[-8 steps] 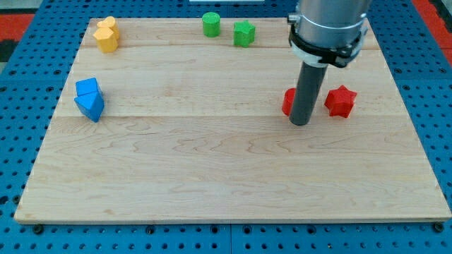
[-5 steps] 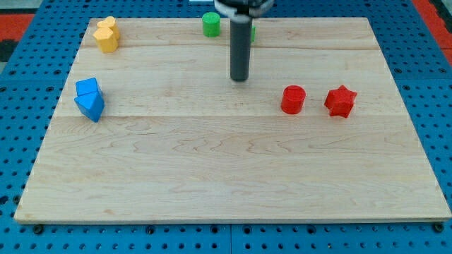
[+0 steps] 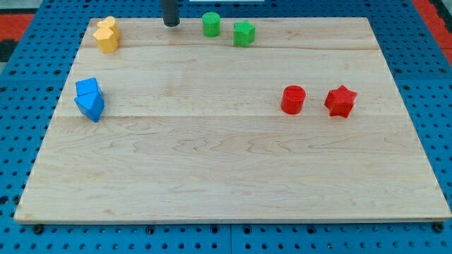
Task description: Push the green circle closer to the green star
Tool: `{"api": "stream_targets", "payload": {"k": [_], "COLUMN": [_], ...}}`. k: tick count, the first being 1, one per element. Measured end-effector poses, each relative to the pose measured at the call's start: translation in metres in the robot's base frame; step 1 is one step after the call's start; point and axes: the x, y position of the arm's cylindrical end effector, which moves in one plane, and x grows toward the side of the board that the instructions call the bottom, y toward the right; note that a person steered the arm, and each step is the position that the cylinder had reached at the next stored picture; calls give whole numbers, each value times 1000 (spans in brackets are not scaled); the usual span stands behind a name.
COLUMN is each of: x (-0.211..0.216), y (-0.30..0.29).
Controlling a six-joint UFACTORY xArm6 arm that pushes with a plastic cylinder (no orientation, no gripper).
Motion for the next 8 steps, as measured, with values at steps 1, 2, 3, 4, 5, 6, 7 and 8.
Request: {"api": "stream_targets", "payload": {"k": [1,2,3,4,5,6,7,8], "x": [-5,-6,-6,-6,-5,-4,-4,20], "y": [8,21,30,39,46,54,100,121]}}
